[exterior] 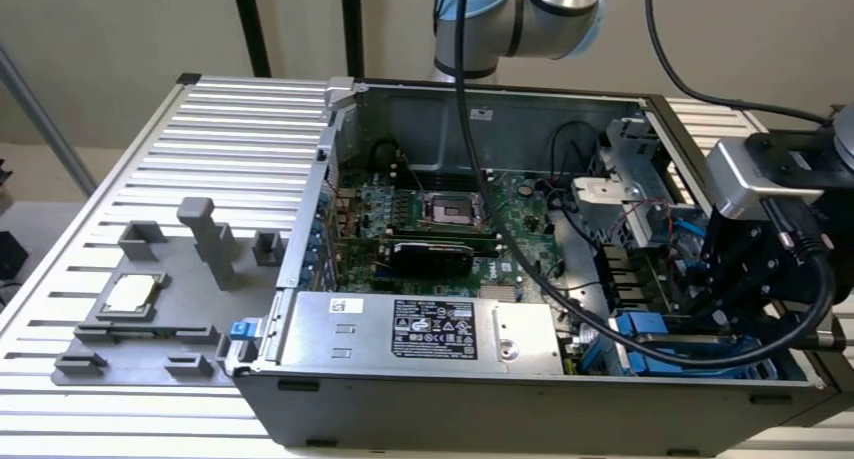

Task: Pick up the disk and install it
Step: 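Insert the first disk wire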

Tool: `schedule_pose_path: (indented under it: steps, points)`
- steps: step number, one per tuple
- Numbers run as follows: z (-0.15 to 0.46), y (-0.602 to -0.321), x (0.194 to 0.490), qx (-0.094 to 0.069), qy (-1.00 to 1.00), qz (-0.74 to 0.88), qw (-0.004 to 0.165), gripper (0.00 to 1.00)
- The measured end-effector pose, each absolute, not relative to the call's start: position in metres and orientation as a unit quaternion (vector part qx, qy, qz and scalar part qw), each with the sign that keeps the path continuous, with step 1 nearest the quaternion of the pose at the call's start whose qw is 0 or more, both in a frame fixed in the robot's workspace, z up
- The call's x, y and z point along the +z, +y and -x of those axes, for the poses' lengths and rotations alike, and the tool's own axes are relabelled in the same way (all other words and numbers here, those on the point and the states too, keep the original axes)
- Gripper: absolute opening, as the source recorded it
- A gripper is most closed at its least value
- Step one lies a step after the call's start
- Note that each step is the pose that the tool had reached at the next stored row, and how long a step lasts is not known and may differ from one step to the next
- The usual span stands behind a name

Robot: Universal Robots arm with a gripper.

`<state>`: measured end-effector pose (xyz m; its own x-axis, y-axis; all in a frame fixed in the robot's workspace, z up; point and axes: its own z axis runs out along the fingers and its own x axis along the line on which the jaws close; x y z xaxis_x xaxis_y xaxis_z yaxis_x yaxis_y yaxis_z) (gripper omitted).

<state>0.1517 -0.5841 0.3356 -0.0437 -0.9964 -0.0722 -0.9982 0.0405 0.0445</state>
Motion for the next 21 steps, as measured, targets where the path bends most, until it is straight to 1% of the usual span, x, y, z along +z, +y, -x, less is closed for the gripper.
schedule_pose_path:
  steps: [8,10,11,15,21]
  points:
    - [-0.152,-0.584,0.334,0.041,0.723,0.689,0.011,0.16]
    - [-0.152,-0.584,0.335,0.041,0.724,0.689,0.011,0.18]
    - [-0.152,-0.584,0.336,0.041,0.724,0.689,0.011,0.24]
    - [-0.149,-0.584,0.342,0.041,0.724,0.688,0.011,0.24]
    - [-0.126,-0.584,0.343,0.041,0.724,0.688,0.011,0.24]
